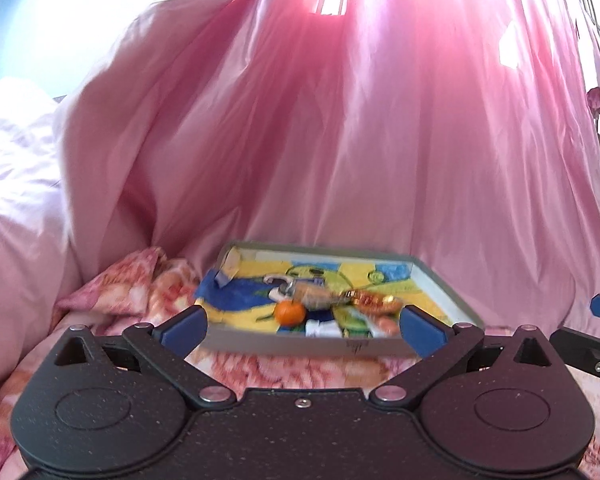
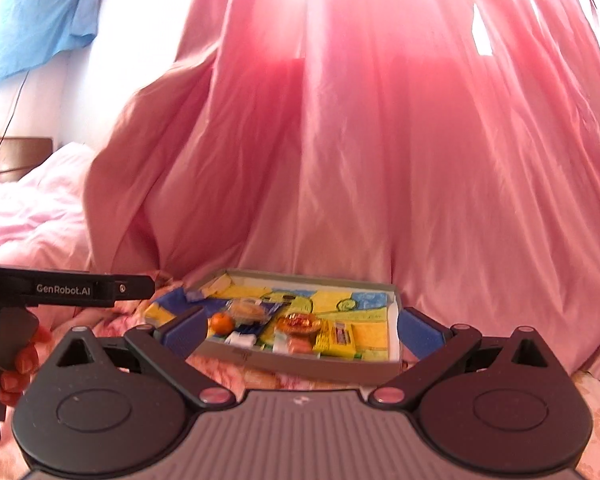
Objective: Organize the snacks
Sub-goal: 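Open both tools to drop the biscuit pack and gold pouch in the tray, then withdraw both tools from the tray toward the remaining snacks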
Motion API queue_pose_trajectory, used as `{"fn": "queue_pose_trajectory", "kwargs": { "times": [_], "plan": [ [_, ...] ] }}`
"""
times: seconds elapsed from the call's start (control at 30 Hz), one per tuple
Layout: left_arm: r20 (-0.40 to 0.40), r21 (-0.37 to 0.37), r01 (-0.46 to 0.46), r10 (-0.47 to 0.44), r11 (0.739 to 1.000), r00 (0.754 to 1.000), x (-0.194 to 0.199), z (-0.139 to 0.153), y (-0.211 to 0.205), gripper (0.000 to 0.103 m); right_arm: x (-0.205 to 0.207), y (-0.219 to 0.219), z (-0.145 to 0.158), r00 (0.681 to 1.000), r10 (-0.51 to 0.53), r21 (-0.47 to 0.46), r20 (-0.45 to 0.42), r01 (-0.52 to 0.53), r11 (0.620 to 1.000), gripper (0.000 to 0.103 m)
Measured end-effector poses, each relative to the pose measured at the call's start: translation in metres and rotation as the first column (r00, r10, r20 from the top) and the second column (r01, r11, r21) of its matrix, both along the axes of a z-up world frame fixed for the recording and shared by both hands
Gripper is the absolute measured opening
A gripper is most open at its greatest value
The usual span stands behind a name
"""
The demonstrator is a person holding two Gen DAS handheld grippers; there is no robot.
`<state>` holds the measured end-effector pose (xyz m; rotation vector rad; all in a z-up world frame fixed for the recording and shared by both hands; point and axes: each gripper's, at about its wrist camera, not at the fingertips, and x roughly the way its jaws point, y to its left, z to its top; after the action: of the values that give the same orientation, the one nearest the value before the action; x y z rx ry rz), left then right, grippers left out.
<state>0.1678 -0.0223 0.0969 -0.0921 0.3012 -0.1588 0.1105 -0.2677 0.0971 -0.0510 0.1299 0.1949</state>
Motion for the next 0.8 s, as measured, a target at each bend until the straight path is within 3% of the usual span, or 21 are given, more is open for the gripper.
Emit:
{"fn": "queue_pose_trajectory", "kwargs": {
  "times": [0.37, 0.63, 0.8],
  "plan": [
    [-0.057, -0.004, -0.013, 0.013, 1.000, 0.998, -0.048, -0.039, 0.004, 0.102, -0.043, 0.007, -0.040, 0.999, -0.002, -0.045, -0.046, 0.000, 0.999, 0.103],
    [-0.073, 0.044, 0.001, 0.002, 0.999, 0.997, -0.072, -0.074, 0.007, 0.102, -0.058, 0.009, -0.075, 0.989, -0.017, -0.062, -0.147, 0.008, 0.998, 0.103],
    [-0.152, 0.037, 0.023, -0.017, 0.999, 0.988, -0.073, -0.101, 0.012, 0.102, -0.060, 0.012, -0.099, 0.973, -0.032, -0.077, -0.231, 0.015, 0.997, 0.103]
  ]
}}
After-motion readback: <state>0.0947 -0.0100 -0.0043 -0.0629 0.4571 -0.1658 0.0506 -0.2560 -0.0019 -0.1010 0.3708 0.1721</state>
